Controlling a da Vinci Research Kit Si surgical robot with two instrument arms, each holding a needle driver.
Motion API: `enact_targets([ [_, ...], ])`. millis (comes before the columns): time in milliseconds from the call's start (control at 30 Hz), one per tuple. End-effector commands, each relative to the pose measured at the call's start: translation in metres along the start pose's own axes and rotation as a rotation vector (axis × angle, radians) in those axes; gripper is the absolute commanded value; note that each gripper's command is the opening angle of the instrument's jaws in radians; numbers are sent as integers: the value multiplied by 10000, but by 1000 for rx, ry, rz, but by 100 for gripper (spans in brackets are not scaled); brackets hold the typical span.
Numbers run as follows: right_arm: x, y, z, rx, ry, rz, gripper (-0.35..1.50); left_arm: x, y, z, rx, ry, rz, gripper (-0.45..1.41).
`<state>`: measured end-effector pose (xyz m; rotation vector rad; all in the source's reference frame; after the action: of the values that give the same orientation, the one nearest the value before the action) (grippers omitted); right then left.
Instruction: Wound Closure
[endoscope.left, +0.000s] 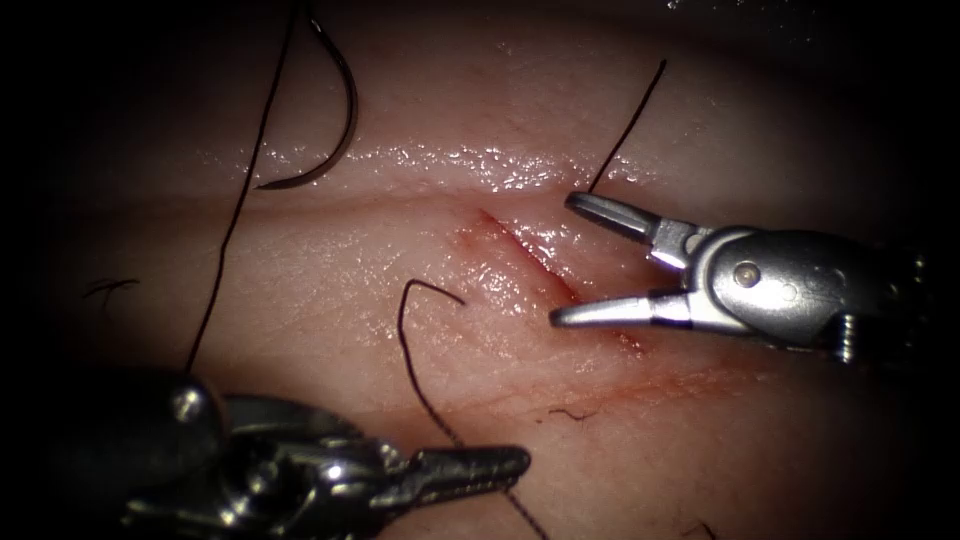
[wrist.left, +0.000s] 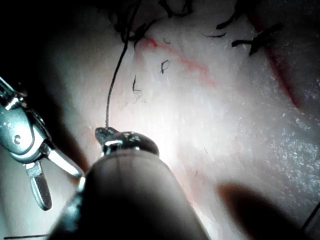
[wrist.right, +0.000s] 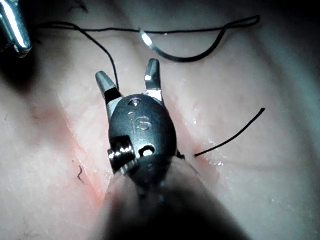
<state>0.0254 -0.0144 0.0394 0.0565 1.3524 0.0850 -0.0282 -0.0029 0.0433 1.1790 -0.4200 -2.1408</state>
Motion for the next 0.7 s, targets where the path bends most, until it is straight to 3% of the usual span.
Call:
enact_targets([
  [33,0,3,13,4,0,-39,89,-3,4,6,-20,6,3,-45],
  [333,11,-7,48,91,35,-217,91,-18,13,0,-93,36,22,-45],
  [700,17,-18,89,145,37,-278,89,-19,17,-6,-122,40,18,-45],
])
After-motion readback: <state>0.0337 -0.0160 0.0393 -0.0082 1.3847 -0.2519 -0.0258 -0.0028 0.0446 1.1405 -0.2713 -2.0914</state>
